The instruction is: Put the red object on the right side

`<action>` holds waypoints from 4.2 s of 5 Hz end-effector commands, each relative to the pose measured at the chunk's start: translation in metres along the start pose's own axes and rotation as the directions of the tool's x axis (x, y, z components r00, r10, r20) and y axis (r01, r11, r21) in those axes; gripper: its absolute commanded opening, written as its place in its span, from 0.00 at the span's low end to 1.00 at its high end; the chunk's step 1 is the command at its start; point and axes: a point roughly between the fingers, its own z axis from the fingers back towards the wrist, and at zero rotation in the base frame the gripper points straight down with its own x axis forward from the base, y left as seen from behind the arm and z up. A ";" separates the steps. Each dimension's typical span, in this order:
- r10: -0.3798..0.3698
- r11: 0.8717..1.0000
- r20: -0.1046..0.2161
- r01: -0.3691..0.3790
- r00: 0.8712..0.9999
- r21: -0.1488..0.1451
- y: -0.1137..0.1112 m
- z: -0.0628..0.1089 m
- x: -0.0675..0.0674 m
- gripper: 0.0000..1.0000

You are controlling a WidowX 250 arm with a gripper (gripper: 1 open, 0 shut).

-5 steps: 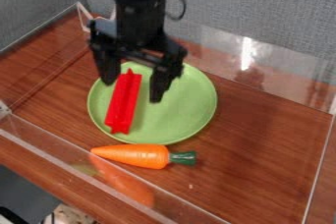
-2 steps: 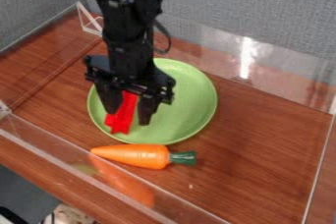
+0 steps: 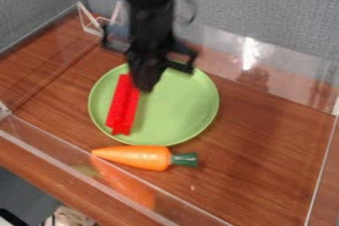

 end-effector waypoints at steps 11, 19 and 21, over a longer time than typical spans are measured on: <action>0.114 0.992 0.037 -0.112 0.993 -0.064 0.042 -0.090 0.037 0.00; 0.078 0.994 0.009 -0.077 0.997 -0.079 0.036 -0.094 0.042 0.00; 0.081 0.994 0.013 -0.080 0.997 -0.075 0.038 -0.091 0.044 0.00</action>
